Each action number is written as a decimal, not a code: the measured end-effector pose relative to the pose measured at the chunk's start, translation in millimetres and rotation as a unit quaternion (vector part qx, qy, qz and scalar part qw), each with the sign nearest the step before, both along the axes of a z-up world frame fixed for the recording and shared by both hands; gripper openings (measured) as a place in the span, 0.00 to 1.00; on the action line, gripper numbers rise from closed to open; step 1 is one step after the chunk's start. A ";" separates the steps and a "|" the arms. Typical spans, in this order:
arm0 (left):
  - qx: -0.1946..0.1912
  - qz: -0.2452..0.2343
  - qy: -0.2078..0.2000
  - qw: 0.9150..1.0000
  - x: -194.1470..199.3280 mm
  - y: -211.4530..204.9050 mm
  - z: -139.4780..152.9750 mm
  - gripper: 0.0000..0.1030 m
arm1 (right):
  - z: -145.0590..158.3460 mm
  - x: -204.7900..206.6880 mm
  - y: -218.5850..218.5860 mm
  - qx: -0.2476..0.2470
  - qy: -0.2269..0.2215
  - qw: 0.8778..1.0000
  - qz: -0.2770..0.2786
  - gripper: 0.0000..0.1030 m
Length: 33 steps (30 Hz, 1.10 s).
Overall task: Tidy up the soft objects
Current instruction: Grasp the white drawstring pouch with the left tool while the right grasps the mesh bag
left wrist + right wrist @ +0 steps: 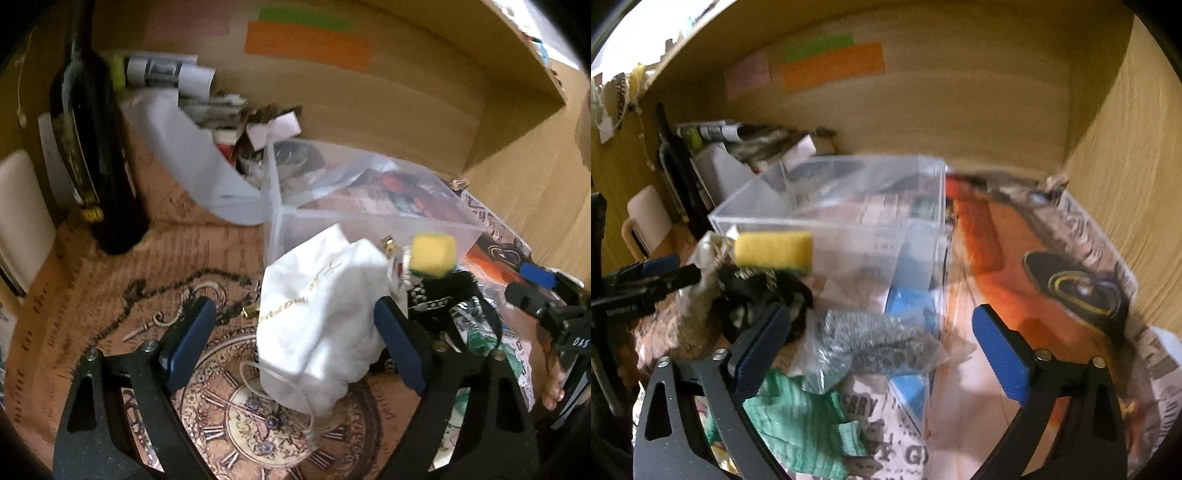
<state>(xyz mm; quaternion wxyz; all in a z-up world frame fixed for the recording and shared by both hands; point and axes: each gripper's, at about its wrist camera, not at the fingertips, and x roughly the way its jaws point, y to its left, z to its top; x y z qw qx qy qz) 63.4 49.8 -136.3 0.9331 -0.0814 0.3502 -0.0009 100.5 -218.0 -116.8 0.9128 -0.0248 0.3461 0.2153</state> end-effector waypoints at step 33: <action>-0.004 -0.014 -0.075 0.997 -25.2 0.9 56.2 0.24 | 23.6 -7.7 -9.8 0.039 -0.033 0.999 -0.003 0.29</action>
